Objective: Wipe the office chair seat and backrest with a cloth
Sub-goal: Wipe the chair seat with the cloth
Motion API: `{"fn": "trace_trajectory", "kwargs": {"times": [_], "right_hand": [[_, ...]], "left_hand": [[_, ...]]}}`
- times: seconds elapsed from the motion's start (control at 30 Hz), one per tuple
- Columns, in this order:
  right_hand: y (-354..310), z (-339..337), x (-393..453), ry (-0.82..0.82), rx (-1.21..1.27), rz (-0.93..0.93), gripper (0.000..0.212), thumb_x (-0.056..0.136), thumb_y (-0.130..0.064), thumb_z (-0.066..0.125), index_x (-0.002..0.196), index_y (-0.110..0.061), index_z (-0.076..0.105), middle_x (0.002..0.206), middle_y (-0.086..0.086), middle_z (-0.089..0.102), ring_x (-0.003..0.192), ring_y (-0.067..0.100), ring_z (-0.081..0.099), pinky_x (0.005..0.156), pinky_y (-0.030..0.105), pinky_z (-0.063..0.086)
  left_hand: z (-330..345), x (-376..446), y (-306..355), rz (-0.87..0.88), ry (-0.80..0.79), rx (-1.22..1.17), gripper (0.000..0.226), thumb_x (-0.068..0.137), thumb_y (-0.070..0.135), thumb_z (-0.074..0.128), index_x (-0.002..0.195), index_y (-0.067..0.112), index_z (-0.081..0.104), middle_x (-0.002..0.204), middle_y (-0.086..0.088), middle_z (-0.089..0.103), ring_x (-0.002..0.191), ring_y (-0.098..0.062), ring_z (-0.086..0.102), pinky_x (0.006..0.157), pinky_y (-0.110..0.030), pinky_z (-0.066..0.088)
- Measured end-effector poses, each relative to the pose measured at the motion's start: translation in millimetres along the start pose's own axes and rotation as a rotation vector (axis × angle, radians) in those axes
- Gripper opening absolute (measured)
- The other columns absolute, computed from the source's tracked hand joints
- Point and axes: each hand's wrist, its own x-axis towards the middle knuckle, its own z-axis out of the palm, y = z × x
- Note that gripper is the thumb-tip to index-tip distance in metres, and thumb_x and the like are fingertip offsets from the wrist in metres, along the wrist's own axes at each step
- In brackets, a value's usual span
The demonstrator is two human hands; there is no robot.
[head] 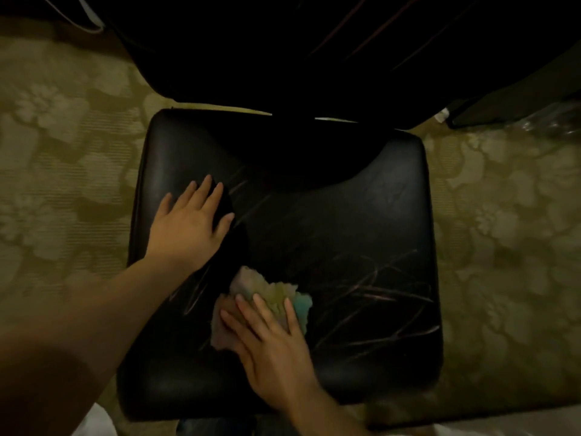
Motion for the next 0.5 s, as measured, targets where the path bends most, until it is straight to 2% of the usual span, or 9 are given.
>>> {"fn": "trace_trajectory", "kwargs": {"times": [0.07, 0.17, 0.2, 0.23, 0.3, 0.4, 0.5], "right_hand": [[34.8, -26.7, 60.2, 0.126, -0.075, 0.06, 0.052, 0.092, -0.031, 0.029, 0.143, -0.027, 0.036, 0.151, 0.001, 0.034, 0.138, 0.023, 0.029, 0.109, 0.058, 0.022], [85.1, -67.9, 150.9, 0.199, -0.077, 0.41, 0.05, 0.101, -0.035, 0.017, 0.15, -0.029, 0.013, 0.158, -0.001, 0.011, 0.144, 0.019, 0.005, 0.113, 0.049, -0.002], [88.7, -63.3, 156.7, 0.235, -0.081, 0.442, 0.05, 0.1, -0.037, 0.013, 0.15, -0.029, 0.013, 0.158, -0.001, 0.01, 0.145, 0.019, 0.003, 0.113, 0.048, -0.003], [81.1, -53.4, 146.3, 0.272, -0.111, 0.419, 0.052, 0.098, -0.036, 0.011, 0.149, -0.026, 0.017, 0.157, 0.001, 0.014, 0.144, 0.021, 0.006, 0.114, 0.049, 0.001], [46.8, -23.4, 82.6, 0.205, -0.119, 0.275, 0.054, 0.096, -0.032, 0.018, 0.148, -0.021, 0.026, 0.156, 0.004, 0.02, 0.143, 0.024, 0.015, 0.114, 0.049, 0.011], [20.4, -1.5, 1.5, 0.126, -0.09, 0.177, 0.051, 0.097, -0.036, 0.025, 0.146, -0.027, 0.03, 0.155, -0.002, 0.02, 0.142, 0.02, 0.021, 0.109, 0.045, 0.018], [53.3, -32.3, 78.9, 0.194, -0.073, 0.197, 0.05, 0.099, -0.042, 0.011, 0.146, -0.03, 0.022, 0.153, -0.004, 0.023, 0.141, 0.02, 0.023, 0.113, 0.047, 0.017]], "left_hand": [[0.8, 1.4, -0.9, 0.006, 0.017, 0.002, 0.056, 0.093, 0.041, 0.029, 0.143, 0.017, 0.023, 0.153, -0.006, 0.021, 0.141, -0.025, 0.019, 0.112, -0.048, 0.02], [3.8, 1.3, -1.4, 0.008, 0.005, 0.025, 0.053, 0.094, 0.038, 0.029, 0.144, 0.018, 0.022, 0.154, -0.004, 0.019, 0.141, -0.025, 0.018, 0.112, -0.047, 0.021], [5.3, 1.2, -2.4, 0.006, 0.003, 0.035, 0.053, 0.095, 0.037, 0.029, 0.144, 0.018, 0.022, 0.154, -0.004, 0.019, 0.141, -0.024, 0.018, 0.112, -0.047, 0.022], [4.7, 1.6, -2.5, 0.0, 0.01, 0.035, 0.052, 0.094, 0.036, 0.029, 0.143, 0.018, 0.024, 0.154, -0.004, 0.02, 0.14, -0.025, 0.019, 0.112, -0.047, 0.023], [3.0, 2.5, 0.8, -0.016, 0.013, 0.013, 0.051, 0.094, 0.035, 0.03, 0.142, 0.018, 0.026, 0.153, -0.004, 0.023, 0.14, -0.025, 0.021, 0.111, -0.047, 0.025], [1.0, 3.8, 4.0, -0.038, -0.026, 0.002, 0.051, 0.095, 0.036, 0.027, 0.143, 0.019, 0.025, 0.154, -0.003, 0.021, 0.141, -0.023, 0.019, 0.11, -0.044, 0.025], [0.7, 2.9, 1.6, -0.025, 0.035, -0.016, 0.052, 0.093, 0.038, 0.024, 0.138, 0.016, 0.037, 0.148, -0.006, 0.035, 0.136, -0.027, 0.032, 0.104, -0.048, 0.036]]}}
